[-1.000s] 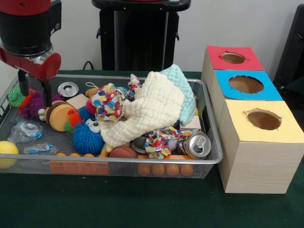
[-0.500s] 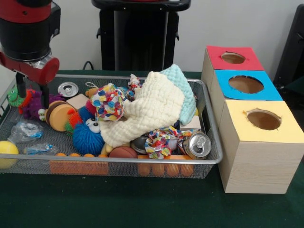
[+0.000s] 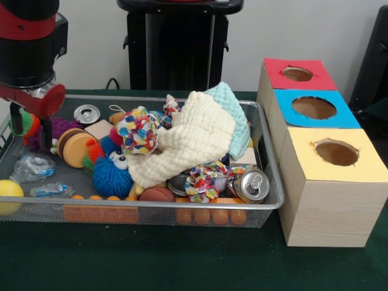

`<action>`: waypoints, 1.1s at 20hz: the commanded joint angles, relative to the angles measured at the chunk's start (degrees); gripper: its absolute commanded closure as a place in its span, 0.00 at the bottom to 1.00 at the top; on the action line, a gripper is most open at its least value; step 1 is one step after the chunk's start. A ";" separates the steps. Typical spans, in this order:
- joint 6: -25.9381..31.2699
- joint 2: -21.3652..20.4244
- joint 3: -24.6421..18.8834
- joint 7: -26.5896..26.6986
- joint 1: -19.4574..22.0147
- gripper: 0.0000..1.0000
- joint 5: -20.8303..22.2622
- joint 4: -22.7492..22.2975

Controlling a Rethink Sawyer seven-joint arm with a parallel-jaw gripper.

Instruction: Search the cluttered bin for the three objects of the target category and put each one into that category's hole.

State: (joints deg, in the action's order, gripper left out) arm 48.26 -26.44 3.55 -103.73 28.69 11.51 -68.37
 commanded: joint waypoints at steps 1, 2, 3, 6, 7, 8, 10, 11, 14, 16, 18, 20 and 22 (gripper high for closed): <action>-8.00 4.64 -5.01 4.06 1.62 0.00 4.56 -1.60; -8.13 4.64 -4.92 4.02 1.60 0.00 4.48 -1.80; -8.44 4.65 -4.91 4.03 1.64 0.00 4.41 -2.13; -9.05 4.56 -4.92 3.92 1.71 0.00 3.88 -3.02; -9.76 4.59 -4.84 3.66 1.71 0.00 3.83 -3.53; -10.47 4.61 -4.60 3.30 1.53 0.00 3.93 -3.88; -11.97 4.76 -3.89 2.37 0.98 0.00 4.30 -4.18; -12.75 4.92 -3.79 2.12 0.98 0.00 4.38 -4.50; -14.16 5.66 -4.29 2.64 1.64 0.00 4.28 -4.75; -14.43 6.15 -4.82 3.30 2.17 0.00 4.02 -4.69; -14.63 6.45 -5.34 3.86 2.69 0.00 3.72 -4.81; -14.47 6.85 -6.02 4.74 3.31 0.00 3.44 -4.78; -14.38 7.09 -6.22 5.10 3.52 0.00 3.43 -4.68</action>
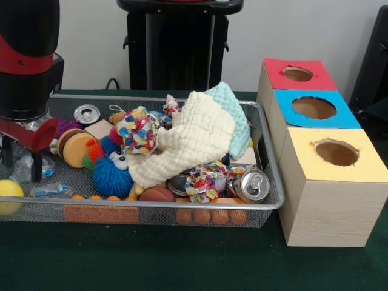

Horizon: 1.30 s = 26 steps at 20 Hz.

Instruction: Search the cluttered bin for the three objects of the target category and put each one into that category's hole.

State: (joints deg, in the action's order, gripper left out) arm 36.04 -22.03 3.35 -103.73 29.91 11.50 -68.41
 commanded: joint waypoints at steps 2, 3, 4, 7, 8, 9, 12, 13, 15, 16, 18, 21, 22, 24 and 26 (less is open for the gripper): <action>-1.15 2.55 -6.43 5.79 2.67 0.00 3.31 -4.80; -0.73 2.33 -6.73 6.13 2.95 0.00 3.21 -5.15; -0.47 1.95 -6.82 6.00 3.10 0.00 3.06 -5.74; -0.56 0.43 -6.92 4.99 3.37 0.00 2.71 -8.16; -0.56 -0.02 -6.95 4.75 3.52 0.00 2.62 -8.96; -0.81 -0.51 -6.90 4.60 3.64 0.00 2.71 -9.71; -0.94 -1.50 -6.89 4.52 4.00 0.00 2.90 -10.98; -0.65 -1.46 -7.05 4.66 4.15 0.00 2.85 -10.89; -0.67 -1.43 -7.34 4.78 4.41 0.00 2.87 -11.13; -0.64 -1.21 -7.53 4.82 4.50 0.00 2.84 -11.03; -0.18 -0.78 -7.77 4.94 4.39 0.00 2.79 -10.54; -0.26 -0.25 -7.96 5.14 4.27 0.00 2.99 -9.98; -0.52 0.27 -8.11 5.49 4.26 0.00 3.28 -9.42; -1.22 1.34 -8.38 5.64 4.33 0.00 3.67 -8.77; -2.10 2.75 -8.71 5.63 4.55 0.00 3.95 -7.95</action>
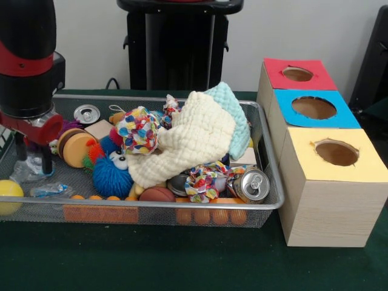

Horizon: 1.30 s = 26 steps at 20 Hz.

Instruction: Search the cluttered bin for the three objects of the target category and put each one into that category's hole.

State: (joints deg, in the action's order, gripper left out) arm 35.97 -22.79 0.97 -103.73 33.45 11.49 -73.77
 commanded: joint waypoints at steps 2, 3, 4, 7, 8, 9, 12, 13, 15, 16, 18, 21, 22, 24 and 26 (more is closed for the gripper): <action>-2.56 4.89 -6.38 5.45 1.03 0.00 4.22 -1.55; -3.10 4.83 -6.48 5.59 1.22 0.00 4.43 -1.99; -3.12 5.04 -6.62 5.79 1.32 0.00 4.50 -1.85; -2.49 6.16 -7.31 6.94 1.78 0.00 4.57 -0.73; -2.24 6.42 -7.48 7.25 1.90 0.00 4.61 -0.39; -2.15 6.52 -7.58 7.39 1.95 0.00 4.70 -0.31; -2.14 6.18 -7.51 7.20 1.92 0.00 4.97 -0.86; -2.11 5.87 -7.33 6.94 1.77 0.00 5.04 -1.22; -2.14 5.22 -7.04 6.45 1.57 0.00 5.27 -2.02; -1.86 5.24 -7.08 6.41 1.58 0.00 5.33 -1.76; -1.73 4.82 -7.11 5.93 1.56 0.00 5.52 -2.24; -1.55 3.92 -7.09 4.81 1.35 0.00 5.73 -3.27; -1.67 3.57 -6.92 4.30 1.13 0.00 5.83 -3.64; -2.26 2.94 -6.54 3.27 0.70 0.00 6.15 -4.49; -2.95 2.73 -6.46 2.67 0.58 0.00 6.42 -4.85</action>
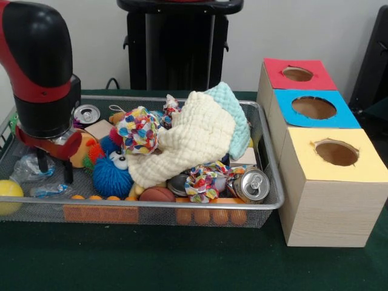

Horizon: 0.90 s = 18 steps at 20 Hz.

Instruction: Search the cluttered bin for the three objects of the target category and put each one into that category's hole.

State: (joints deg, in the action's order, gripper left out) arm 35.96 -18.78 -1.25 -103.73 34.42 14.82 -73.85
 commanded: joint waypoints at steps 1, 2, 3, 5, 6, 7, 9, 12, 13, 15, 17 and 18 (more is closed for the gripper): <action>-3.36 -1.30 -4.17 2.35 -0.46 0.00 3.29 -4.72; -3.59 -1.04 -4.21 2.26 -0.53 0.00 3.49 -4.14; -3.13 -0.72 -4.41 2.40 -0.53 0.00 3.45 -3.49; -1.49 -0.95 -4.53 2.23 -0.80 0.00 3.00 -3.03; -1.01 -1.43 -4.52 2.08 -0.86 0.00 2.78 -3.40; -0.64 -2.07 -4.49 1.95 -0.88 0.00 2.56 -4.02; -0.21 -3.30 -4.33 1.96 -0.73 0.00 2.41 -5.57; -2.02 -4.44 -4.23 1.97 0.20 0.00 2.90 -8.34; -2.93 -4.62 -4.27 1.96 0.66 0.00 3.12 -9.30; -4.15 -4.91 -4.46 2.27 1.52 0.00 3.50 -10.77; -5.22 -5.57 -4.51 2.39 2.16 0.00 3.90 -12.40; -5.55 -5.99 -4.63 2.58 2.63 0.00 3.96 -13.13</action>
State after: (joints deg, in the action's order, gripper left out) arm 35.31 -23.19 -1.37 -103.73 34.92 15.55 -78.53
